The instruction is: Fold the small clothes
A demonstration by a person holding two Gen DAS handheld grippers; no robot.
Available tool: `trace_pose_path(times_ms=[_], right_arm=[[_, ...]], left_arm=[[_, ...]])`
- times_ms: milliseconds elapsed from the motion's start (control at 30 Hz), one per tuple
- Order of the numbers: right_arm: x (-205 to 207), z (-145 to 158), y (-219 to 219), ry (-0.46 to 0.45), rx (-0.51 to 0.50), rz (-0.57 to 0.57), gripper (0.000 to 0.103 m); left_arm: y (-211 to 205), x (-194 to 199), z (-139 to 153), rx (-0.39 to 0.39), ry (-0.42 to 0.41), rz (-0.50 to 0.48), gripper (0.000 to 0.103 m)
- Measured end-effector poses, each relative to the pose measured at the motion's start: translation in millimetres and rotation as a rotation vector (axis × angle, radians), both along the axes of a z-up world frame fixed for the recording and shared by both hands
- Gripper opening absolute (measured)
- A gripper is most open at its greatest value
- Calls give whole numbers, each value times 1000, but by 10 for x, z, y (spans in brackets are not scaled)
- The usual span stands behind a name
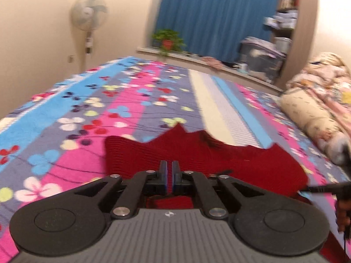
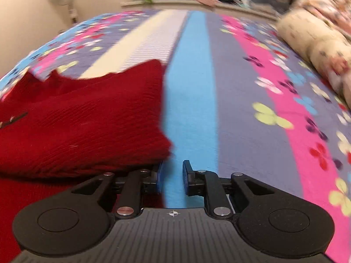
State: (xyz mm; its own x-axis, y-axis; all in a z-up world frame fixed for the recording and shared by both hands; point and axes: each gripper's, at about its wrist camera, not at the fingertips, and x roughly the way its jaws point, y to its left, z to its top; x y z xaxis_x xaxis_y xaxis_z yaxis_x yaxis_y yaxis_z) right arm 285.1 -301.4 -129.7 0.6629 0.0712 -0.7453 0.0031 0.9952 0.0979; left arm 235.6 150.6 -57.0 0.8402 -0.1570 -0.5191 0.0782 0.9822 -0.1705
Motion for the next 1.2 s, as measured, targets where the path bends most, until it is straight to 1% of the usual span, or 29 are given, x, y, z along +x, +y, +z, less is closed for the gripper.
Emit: trace_pose_path(times_ms=[33, 67, 100, 133, 200, 300, 367, 400, 433, 500, 533, 567, 600, 633, 667, 700, 767, 867, 900, 933, 967, 1000, 1033, 1067, 1100, 1133, 1167, 1200], right_arm=[[-36, 82, -95, -15, 72, -16, 18], [-71, 151, -152, -20, 118, -26, 18], [-110, 212, -178, -29, 137, -34, 18], [-161, 287, -186, -51, 141, -29, 18], [-233, 402, -168, -94, 136, 5, 20], [-286, 527, -139, -162, 152, 29, 20], [-287, 587, -156, -220, 172, 33, 24], [-287, 589, -159, -239, 185, 41, 28], [-271, 588, -152, -253, 194, 53, 32], [-227, 552, -111, -272, 195, 90, 34], [-200, 533, -85, -278, 191, 108, 35], [-178, 497, -51, -280, 185, 128, 35], [-156, 466, -22, -280, 177, 144, 35], [-140, 442, 10, -280, 161, 157, 35], [-134, 426, 51, -282, 141, 164, 35], [-125, 405, 72, -282, 130, 168, 35], [-115, 388, 99, -279, 119, 166, 35], [-123, 399, 110, -293, 111, 154, 36], [-125, 403, 111, -299, 104, 151, 36], [-115, 390, 117, -297, 91, 149, 36], [-86, 349, 131, -275, 67, 147, 36], [-34, 269, 155, -225, 17, 144, 35], [27, 167, 165, -166, -41, 126, 34], [77, 47, 135, -109, -82, 88, 34], [105, -21, 81, -77, -84, 51, 29], [146, -88, 17, -27, -78, 17, 22], [166, -145, -32, 9, -60, 1, 22], [155, -142, -71, -5, -26, -11, 22]], left_arm=[[-31, -4, -10, -1, 1, -22, 20], [-73, -5, -32, 7, 7, -38, 26], [-112, 13, -62, 15, 17, -43, 40], [-122, 16, -87, 14, 31, -43, 50], [-93, 52, -151, -16, 76, -16, 58], [11, 128, -301, -121, 194, 14, 58], [59, 196, -417, -153, 244, 18, 58], [44, 211, -461, -157, 258, 5, 58], [20, 246, -514, -155, 272, -9, 58], [-56, 289, -639, -111, 292, -15, 58], [-104, 283, -656, -87, 285, -15, 58], [-142, 291, -652, -57, 270, -12, 55], [-158, 299, -632, -42, 258, -6, 21], [-165, 307, -609, -50, 252, -13, 10], [-171, 303, -573, -59, 238, -20, 9], [-204, 291, -506, -33, 204, -30, 8], [-253, 244, -344, 38, 121, -35, 8], [-185, 153, -98, 102, -7, 53, 7], [-156, 142, -65, 110, -34, 66, 8], [-117, 162, -68, 96, -26, 74, 12], [-72, 211, -142, 69, 27, 73, 16], [-45, 275, -242, 54, 116, 62, 33], [-38, 321, -327, 67, 172, 65, 40], [-45, 307, -341, 98, 165, 93, 40], [-54, 284, -315, 118, 136, 104, 40], [-56, 259, -277, 109, 108, 99, 40], [-62, 237, -241, 73, 84, 80, 40], [-77, 231, -232, 48, 76, 57, 40]])
